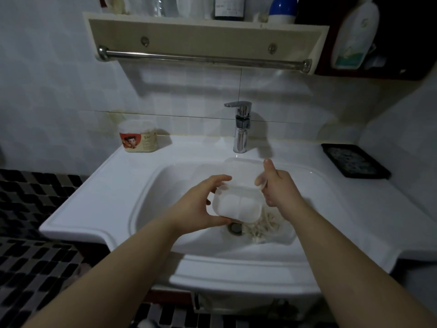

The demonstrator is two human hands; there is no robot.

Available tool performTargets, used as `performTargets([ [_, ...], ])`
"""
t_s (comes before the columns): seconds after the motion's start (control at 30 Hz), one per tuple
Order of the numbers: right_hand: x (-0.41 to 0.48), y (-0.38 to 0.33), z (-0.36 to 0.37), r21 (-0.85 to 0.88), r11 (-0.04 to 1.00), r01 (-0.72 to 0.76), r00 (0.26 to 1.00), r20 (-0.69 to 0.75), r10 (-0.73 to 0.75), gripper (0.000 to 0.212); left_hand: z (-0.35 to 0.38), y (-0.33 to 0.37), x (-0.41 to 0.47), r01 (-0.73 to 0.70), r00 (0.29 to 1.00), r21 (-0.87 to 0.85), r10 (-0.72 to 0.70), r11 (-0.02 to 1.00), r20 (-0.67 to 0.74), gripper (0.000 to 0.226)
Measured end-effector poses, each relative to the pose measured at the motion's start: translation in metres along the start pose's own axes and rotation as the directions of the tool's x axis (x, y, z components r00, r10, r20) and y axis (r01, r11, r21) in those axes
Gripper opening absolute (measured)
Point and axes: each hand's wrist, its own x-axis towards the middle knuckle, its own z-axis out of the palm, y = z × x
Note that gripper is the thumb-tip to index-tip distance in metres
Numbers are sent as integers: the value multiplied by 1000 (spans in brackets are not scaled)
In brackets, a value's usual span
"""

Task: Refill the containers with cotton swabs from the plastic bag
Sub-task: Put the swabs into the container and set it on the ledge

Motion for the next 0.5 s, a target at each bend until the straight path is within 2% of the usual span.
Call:
performTargets([
  [0.2,-2,-1,-1,64,997,-32,999,33,30,61,2,0,1,-6,1000,6,6,1000,16,77],
  [0.3,-5,-1,1,-111,992,54,999,-3,-54,54,2,4,2,61,995,-31,-63,998,-73,73],
  [0.37,-9,-1,3,-228,966,124,992,18,-123,38,-1,2,3,125,984,-24,-127,992,-126,76],
  [0.43,-13,-1,6,-218,965,143,989,66,-132,27,-3,-3,3,197,968,-1,-194,980,-160,80],
  [0.5,-13,1,11,-230,966,120,986,141,-89,34,-5,-9,3,278,947,-7,-276,960,-163,81],
])
